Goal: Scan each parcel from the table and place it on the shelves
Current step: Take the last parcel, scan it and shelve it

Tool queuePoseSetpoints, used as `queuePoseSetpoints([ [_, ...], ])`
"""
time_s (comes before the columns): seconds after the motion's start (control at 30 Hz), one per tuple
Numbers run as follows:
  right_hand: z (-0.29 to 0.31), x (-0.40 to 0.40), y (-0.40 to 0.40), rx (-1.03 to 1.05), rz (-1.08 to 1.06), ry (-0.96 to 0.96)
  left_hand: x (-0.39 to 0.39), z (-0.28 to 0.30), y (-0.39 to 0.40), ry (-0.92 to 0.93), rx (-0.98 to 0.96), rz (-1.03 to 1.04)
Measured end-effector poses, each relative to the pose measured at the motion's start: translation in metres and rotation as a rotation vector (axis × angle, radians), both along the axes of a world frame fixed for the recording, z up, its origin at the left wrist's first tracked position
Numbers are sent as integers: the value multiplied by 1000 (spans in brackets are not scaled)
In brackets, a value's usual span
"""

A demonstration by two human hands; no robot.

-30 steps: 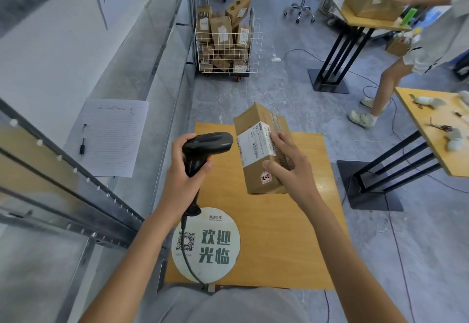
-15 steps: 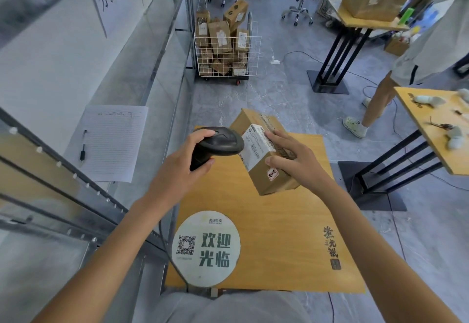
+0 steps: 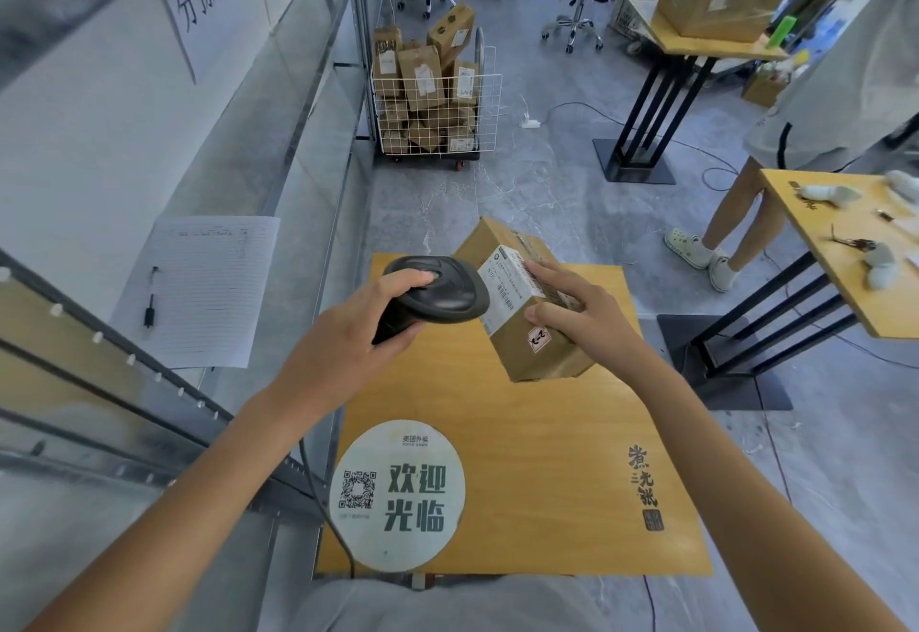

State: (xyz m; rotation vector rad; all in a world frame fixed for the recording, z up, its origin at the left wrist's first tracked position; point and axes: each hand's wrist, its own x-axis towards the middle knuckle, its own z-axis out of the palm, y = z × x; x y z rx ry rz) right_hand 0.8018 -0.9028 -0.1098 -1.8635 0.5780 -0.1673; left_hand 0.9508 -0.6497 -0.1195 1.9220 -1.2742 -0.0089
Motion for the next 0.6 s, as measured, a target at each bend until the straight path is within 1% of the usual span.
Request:
queuePoseSetpoints([
  [0.13,0,1,-1,11,-14,-7,-2,0,-2,-27,28,1],
  [0.6,-4,0,-1,23,-29,-16,0,-3,-6,-100,25,-23],
])
